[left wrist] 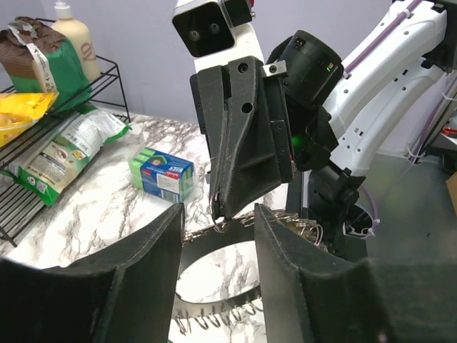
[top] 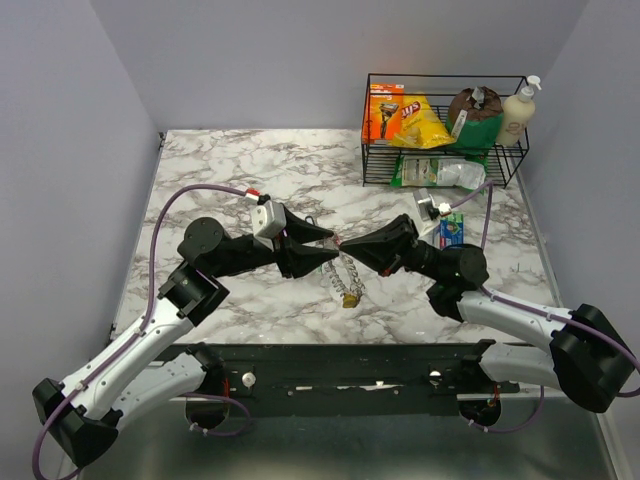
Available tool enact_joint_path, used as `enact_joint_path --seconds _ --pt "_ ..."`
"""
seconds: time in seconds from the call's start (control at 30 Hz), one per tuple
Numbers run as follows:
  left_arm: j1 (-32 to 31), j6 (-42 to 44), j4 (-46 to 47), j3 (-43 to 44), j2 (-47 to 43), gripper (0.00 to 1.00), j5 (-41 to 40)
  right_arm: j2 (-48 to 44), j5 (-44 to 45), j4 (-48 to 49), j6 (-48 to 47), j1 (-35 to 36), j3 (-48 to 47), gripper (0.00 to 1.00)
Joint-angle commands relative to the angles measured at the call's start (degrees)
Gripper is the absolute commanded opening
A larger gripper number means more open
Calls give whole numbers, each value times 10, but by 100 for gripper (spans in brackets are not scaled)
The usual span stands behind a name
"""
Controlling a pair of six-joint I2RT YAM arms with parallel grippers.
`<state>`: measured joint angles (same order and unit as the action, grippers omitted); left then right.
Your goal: Put the keys on the keyring
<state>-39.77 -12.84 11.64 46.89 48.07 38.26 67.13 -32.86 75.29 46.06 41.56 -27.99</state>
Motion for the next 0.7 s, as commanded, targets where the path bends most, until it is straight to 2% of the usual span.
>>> enact_joint_path --seconds 0.0,0.27,0.67 --pt "-2 12 -1 -1 -34 53 -37 -8 10 196 -1 3 8 1" --pt "-2 -1 7 -13 -36 45 -34 -14 27 197 -3 3 14 1" --pt "-2 -14 22 -12 4 42 -24 -25 51 200 -11 3 28 1"
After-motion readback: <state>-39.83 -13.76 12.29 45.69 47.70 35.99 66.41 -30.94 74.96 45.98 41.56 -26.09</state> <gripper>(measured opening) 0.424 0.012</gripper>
